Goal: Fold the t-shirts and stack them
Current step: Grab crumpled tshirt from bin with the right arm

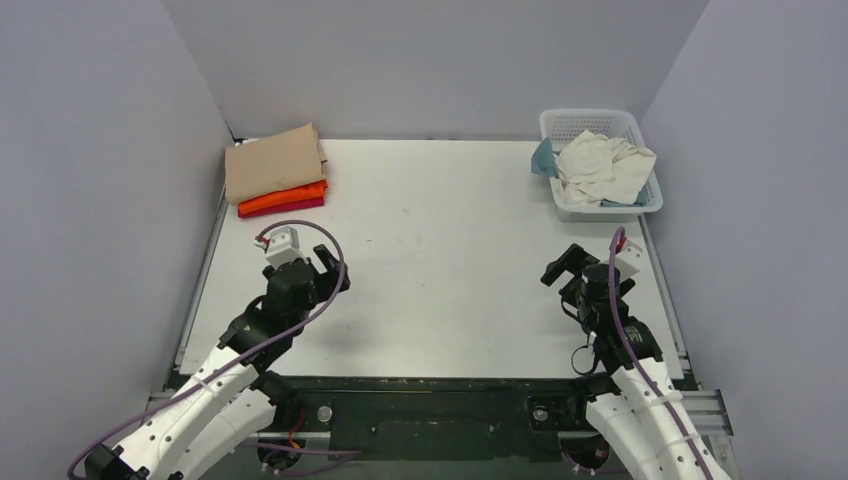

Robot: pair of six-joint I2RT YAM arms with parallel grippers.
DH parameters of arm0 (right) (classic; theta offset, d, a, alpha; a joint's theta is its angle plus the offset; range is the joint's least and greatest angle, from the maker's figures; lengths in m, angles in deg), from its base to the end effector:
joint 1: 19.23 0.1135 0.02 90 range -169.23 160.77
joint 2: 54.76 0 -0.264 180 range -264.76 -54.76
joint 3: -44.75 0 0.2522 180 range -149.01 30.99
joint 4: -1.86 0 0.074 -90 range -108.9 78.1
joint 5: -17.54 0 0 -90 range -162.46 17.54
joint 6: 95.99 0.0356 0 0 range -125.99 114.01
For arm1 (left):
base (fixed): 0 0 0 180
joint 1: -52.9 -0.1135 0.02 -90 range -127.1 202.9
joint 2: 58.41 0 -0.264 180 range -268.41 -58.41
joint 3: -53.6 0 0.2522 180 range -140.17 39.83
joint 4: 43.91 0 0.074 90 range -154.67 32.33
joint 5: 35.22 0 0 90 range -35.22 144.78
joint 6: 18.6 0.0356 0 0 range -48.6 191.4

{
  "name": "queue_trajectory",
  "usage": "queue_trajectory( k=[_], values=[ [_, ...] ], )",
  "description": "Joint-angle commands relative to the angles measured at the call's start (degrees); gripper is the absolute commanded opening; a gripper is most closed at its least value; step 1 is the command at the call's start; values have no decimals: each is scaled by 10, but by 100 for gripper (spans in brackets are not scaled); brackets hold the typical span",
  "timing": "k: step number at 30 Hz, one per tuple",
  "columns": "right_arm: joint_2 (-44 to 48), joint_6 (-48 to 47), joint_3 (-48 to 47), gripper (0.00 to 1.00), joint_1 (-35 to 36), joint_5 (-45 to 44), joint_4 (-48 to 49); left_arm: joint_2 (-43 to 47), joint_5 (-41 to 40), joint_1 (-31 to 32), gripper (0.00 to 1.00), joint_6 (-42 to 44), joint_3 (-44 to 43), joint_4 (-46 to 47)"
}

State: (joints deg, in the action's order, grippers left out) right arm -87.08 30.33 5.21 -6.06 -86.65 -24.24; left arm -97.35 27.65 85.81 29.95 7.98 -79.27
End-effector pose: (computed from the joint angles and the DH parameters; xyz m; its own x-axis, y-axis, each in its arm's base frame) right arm 0.1478 0.0256 0.2512 -0.2509 0.5310 -0.8094 0.1906 0.8468 0.4965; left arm 0.1414 -0.0721 0.2580 -0.3997 -0.4430 -0.8024 -0.1560 0.8955 -0.4167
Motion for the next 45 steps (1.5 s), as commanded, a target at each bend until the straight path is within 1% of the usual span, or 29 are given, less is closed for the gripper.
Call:
queue_trajectory(
  k=[1, 2, 3, 4, 5, 6, 7, 8, 9, 10, 11, 12, 13, 14, 17, 18, 19, 21, 22, 25, 28, 31, 34, 38, 40, 42, 43, 44, 45],
  values=[
    [-59, -2, -79, 100, 1, -9, 23, -3, -22, 1, 92, 10, -30, 31],
    [-72, -2, -108, 100, 0, -21, 22, -4, -22, 1, 92, 11, -30, 35],
    [-110, -3, -127, 100, -1, -28, 18, -4, -21, 1, 92, 12, -30, 38],
    [-134, -11, -169, 100, -5, -44, 6, -7, -21, 1, 92, 12, -30, 43],
    [-184, -15, -195, 100, -8, -52, -4, -9, -21, 1, 92, 13, -29, 45],
    [-214, -21, -252, 100, -19, -66, -30, -12, -22, 1, 92, 13, -29, 49],
    [-272, -25, -280, 100, -26, -67, -43, -14, -24, 1, 92, 13, -29, 50],
    [-302, -33, -336, 100, -45, -60, -65, -18, -25, 0, 92, 12, -28, 52],
    [-361, -36, -361, 100, -54, -57, -78, -22, -26, 0, 92, 12, -28, 54],
    [-389, -42, -412, 100, -76, -51, -83, -28, -26, 0, 92, 10, -25, 58],
    [-448, -44, -440, 100, -87, -47, -94, -31, -25, 0, 92, 10, -24, 61],
    [-504, -48, -493, 100, -109, -45, -102, -39, -25, 0, 92, 9, -21, 66],
    [-531, -47, -523, 99, -119, -46, -124, -42, -25, 0, 92, 8, -21, 68],
    [-586, -48, -578, 98, -136, -40, -134, -49, -24, -1, 92, 7, -18, 71],
    [-671, -63, -674, 97, -167, -24, -167, -63, -22, -3, 92, 7, -17, 76],
    [-712, -68, -723, 96, -178, -15, -174, -69, -23, -4, 92, 8, -16, 79],
    [-732, -77, -745, 96, -182, -10, -185, -75, -24, -4, 92, 10, -15, 84],
    [-786, -83, -826, 95, -193, -6, -193, -82, -28, -6, 92, 14, -16, 89],
    [-820, -84, -843, 94, -200, -4, -193, -84, -28, -8, 92, 16, -16, 91],
    [-881, -88, -929, 92, -215, 13, -191, -93, -25, -10, 92, 21, -20, 100],
    [-950, -96, -982, 91, -222, 25, -181, -101, -18, -12, 92, 25, -21, 107],
    [-991, -103, -1020, 90, -226, 35, -158, -111, -19, -15, 92, 28, -26, 112],
    [-1024, -102, -1023, 90, -228, 43, -101, -119, -20, -17, 92, 29, -28, 114],
    [-1058, -79, -1018, 84, -237, 78, -16, -134, -19, -20, 92, 27, -31, 110],
    [-1075, -61, -1022, 80, -242, 114, 13, -138, -18, -22, 92, 25, -34, 108],
    [-1089, -50, -1029, 73, -245, 130, 30, -140, -18, -21, 92, 25, -33, 107],
    [-1095, -47, -1029, 63, -245, 133, 35, -141, -18, -22, 92, 25, -32, 107],
    [-1096, -43, -1029, 58, -245, 136, 43, -141, -18, -22, 92, 24, -30, 107],
    [-1099, -41, -1027, 49, -245, 136, 48, -142, -18, -23, 92, 24, -30, 109]
  ],
)
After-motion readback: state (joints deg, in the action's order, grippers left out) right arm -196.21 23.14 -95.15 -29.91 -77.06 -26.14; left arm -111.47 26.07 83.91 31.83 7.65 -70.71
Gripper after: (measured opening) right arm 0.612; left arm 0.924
